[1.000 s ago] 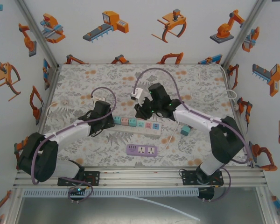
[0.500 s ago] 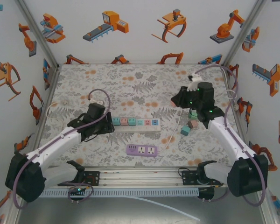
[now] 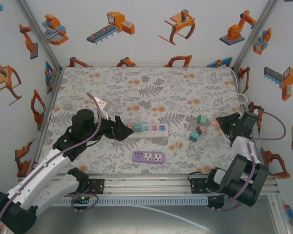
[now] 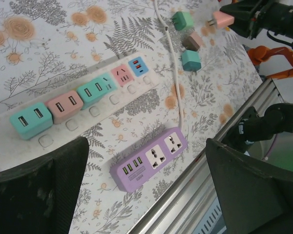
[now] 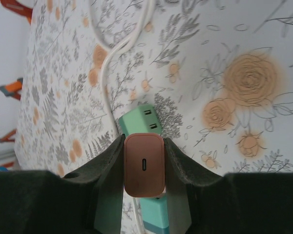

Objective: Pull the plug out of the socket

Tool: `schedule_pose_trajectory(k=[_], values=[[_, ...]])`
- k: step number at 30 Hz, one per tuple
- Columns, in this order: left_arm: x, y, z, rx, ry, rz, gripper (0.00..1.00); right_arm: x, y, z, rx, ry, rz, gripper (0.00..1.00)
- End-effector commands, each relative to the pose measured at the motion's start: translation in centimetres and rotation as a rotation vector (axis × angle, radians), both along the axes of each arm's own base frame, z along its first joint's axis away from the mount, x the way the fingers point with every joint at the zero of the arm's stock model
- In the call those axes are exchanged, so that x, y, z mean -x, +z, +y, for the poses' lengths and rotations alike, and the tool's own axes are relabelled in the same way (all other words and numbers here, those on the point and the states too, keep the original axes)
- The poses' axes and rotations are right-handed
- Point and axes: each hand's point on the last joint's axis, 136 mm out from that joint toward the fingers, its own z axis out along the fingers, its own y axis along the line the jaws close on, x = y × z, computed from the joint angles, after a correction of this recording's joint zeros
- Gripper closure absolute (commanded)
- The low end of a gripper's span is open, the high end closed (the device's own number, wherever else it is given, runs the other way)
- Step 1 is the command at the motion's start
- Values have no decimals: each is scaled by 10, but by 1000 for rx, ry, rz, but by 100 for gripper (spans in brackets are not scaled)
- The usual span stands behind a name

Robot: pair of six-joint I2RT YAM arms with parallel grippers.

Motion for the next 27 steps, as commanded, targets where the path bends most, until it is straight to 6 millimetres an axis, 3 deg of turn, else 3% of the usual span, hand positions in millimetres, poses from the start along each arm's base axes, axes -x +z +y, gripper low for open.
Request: schedule_pose_trajectory(k=[1,5,10,18,23,27], values=[[6,-2,-4,0,-48,-37,3,-8,-2,-9,-37,-56,-47,95],[3,-6,0,-17,-18,-38,3,-11,-23,-9,-54,-48,-22,93],[-2,-11,8,-42,34,-35,3,-16,-37,-4,-83,-13,-20,84],[-16,-27,24,-99,160,7,3,-1,-55,-9,-75,-68,68,52],[-26,-37,48,-152,310,37,3,12,-52,-15,-38,-123,101,42],[-34,-45,71,-192,453,73,3,19,-24,-19,14,-155,50,31]])
